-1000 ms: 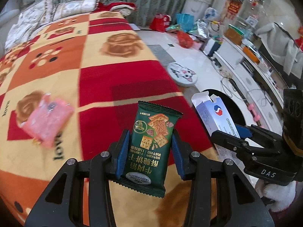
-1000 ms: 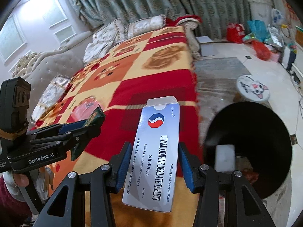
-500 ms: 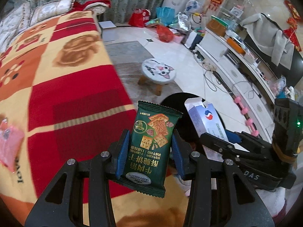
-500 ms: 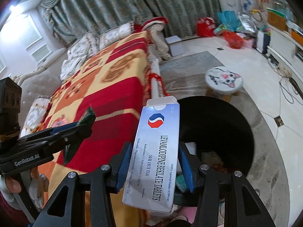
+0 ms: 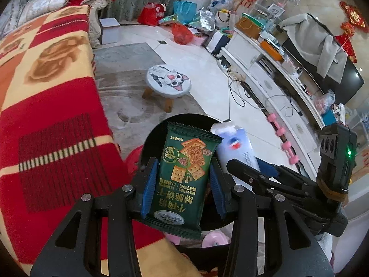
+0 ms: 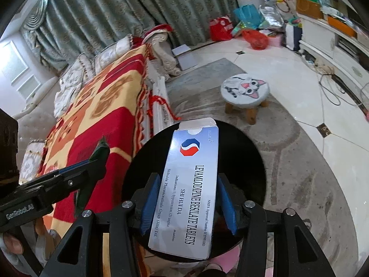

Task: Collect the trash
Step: 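Open both tools to drop the packet and medicine box into the bin, then move both open tools back to the remaining trash on the bed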

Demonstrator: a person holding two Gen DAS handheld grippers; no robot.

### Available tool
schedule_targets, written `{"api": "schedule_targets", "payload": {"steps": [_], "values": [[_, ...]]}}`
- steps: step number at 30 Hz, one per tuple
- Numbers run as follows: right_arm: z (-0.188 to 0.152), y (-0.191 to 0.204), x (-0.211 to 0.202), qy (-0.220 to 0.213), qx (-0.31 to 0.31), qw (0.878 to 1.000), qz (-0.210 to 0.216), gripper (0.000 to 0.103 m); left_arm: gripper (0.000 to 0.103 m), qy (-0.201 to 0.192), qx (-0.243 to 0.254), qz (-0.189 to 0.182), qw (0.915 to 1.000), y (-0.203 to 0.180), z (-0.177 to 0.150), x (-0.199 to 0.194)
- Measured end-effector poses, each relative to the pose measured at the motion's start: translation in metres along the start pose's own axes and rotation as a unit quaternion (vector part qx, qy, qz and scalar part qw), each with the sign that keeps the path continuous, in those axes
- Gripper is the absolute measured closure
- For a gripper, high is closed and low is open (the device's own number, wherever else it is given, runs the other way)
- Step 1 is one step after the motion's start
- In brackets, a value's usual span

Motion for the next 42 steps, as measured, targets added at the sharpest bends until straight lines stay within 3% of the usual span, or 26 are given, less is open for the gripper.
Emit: {"api": "schedule_targets", "payload": {"steps": [4, 15, 25, 31, 42], "values": [[0.001, -0.001, 0.000, -0.003, 0.007, 1.000, 0.002, 0.037, 0.045, -0.004, -0.001, 0.003, 1.0000, 0.002, 0.001, -0.001], [-0.010, 0.014, 0.003, 0.010, -0.005, 1.000, 0.011, 0.037, 0.044, -0.013, -0.012, 0.038, 0.9991, 0.022, -0.012, -0.019], [-0.021, 0.053, 0.001, 0.019, -0.043, 0.999, 0.014, 0.037, 0.044, -0.031, -0.036, 0.078, 0.9958, 0.058, -0.027, -0.047], [-0.029, 0.088, 0.009, 0.032, -0.069, 0.997, 0.028, 0.037, 0.044, -0.045, -0.067, 0.111, 0.9906, 0.101, -0.044, -0.077], [-0.042, 0.167, 0.028, 0.056, -0.130, 0.988, 0.063, 0.037, 0.041, -0.067, -0.110, 0.225, 0.9659, 0.228, -0.083, -0.148]]}}
Point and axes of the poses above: each gripper's, at about its wrist camera, not at the fingertips, and x roughly the way its jaws point, y to its left, z to its top, the point moved 7 cm from there along x, roughly the way its jaws point, and after that the axes turned 8 degrees about y, right-handed, at the moved point
